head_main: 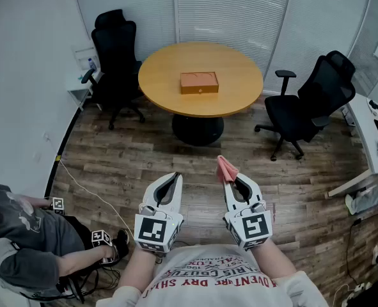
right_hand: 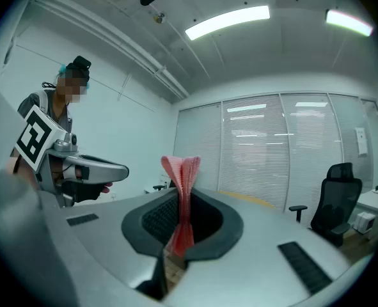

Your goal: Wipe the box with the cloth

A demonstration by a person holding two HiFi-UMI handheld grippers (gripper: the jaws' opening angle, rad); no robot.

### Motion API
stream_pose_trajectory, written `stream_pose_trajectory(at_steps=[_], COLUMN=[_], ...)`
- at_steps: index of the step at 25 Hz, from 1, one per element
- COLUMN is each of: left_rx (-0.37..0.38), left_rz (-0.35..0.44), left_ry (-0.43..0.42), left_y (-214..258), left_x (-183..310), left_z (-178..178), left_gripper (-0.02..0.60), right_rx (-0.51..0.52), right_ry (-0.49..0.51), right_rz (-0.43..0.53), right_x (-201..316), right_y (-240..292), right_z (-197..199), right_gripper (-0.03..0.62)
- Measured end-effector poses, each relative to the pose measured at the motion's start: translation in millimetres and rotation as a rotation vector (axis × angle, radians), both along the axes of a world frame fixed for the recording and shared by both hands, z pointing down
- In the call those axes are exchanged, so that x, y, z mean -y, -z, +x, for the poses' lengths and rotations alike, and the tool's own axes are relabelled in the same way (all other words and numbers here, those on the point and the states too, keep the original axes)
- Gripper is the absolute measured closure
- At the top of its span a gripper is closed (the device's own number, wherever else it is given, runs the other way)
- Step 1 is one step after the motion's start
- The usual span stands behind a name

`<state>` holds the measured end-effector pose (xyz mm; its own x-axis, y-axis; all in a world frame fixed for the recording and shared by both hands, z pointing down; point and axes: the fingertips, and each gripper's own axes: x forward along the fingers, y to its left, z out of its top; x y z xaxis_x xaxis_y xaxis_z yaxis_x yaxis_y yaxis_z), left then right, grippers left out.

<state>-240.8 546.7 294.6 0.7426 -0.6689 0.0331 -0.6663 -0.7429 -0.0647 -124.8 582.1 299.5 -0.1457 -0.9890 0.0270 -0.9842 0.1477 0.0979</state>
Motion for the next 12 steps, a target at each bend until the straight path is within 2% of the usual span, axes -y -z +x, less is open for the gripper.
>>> stream_pose_trajectory(at_steps=[12], left_rx=[-0.009], left_rz=[-0.038], left_ry=[0.017], left_y=[-4], left_x=[12], left_z=[-3], left_gripper=[0.574], right_rx=[0.011], right_ry=[0.016], right_rz=[-0.017], right_x=[9], right_y=[-1], right_z=[-1], right_gripper=[0.568])
